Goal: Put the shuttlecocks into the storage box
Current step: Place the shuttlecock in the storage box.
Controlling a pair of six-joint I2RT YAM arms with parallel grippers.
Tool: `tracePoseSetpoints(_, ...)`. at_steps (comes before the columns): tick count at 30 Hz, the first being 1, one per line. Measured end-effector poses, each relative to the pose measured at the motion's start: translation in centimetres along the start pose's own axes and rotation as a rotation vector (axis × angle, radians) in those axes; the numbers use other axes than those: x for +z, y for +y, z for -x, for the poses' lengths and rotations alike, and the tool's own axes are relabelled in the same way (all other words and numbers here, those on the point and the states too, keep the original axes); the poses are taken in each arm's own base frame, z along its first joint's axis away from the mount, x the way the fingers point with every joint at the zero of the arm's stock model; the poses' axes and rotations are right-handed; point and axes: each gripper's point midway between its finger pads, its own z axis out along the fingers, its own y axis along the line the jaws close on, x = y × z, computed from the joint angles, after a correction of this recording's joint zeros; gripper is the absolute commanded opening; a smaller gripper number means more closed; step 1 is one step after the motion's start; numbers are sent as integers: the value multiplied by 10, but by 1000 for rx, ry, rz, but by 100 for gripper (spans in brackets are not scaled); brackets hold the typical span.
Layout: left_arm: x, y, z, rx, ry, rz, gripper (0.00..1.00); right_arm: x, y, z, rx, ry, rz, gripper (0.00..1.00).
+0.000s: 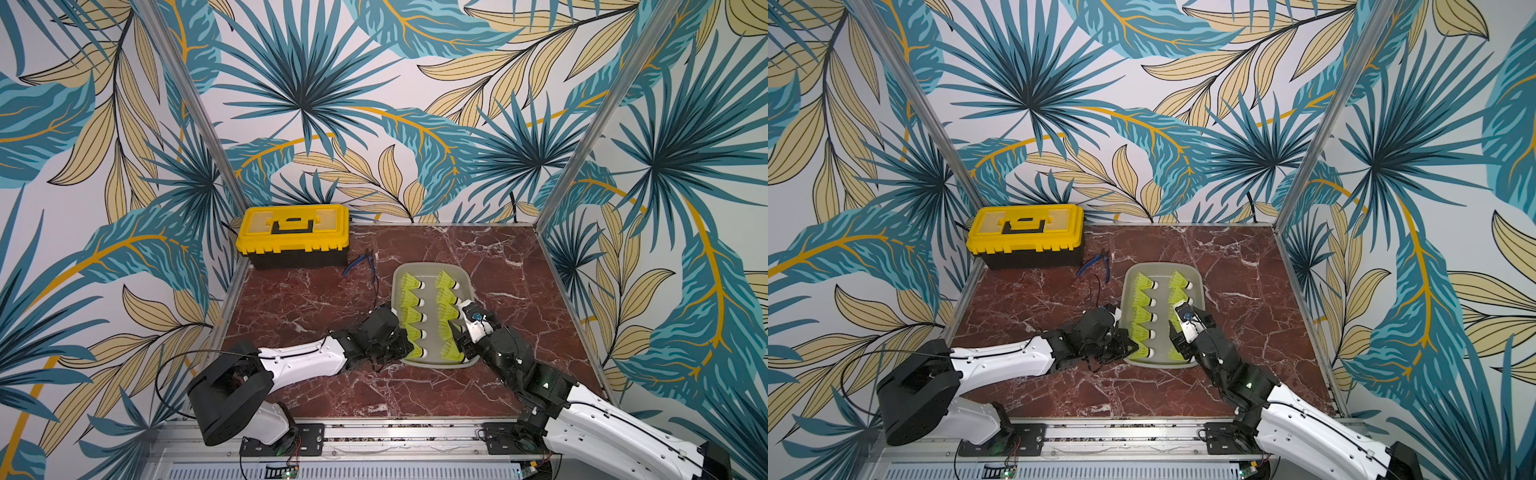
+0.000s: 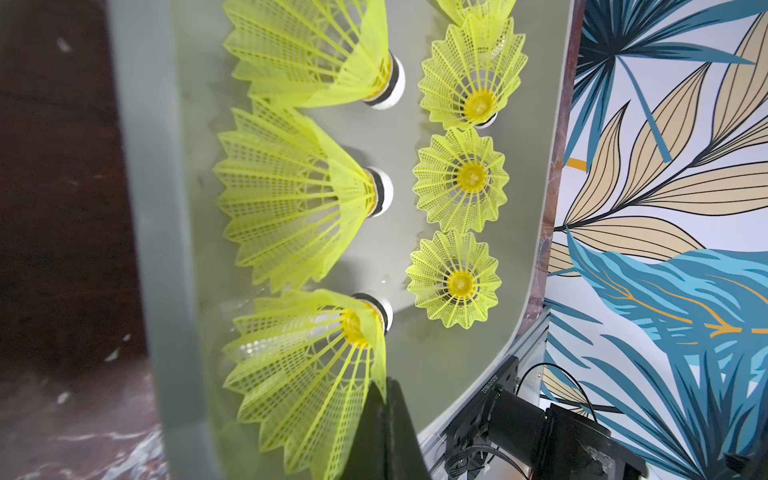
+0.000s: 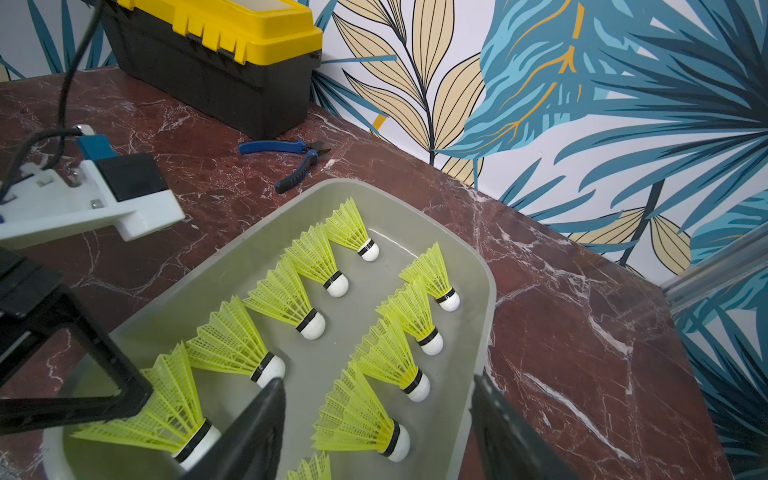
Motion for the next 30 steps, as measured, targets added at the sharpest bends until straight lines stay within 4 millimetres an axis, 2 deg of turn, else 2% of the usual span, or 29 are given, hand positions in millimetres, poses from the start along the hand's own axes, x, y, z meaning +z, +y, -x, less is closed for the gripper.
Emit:
tracePoseSetpoints(8,1,6,0,-3,-6,24,1,0,0,-3,-3,6,0,71)
tracePoseSetpoints(22,0,12,1,-3,-17,53,27,1,-1,-3,-4,8,-8,71)
tracePoseSetpoints(26,-5,8,3,3,-34,47,33,1,-1,-3,-4,8,-10,71)
tracePoseSetpoints(30,-15,1,8,20,-68,32,43,0,-3,-4,-3,9,-18,71)
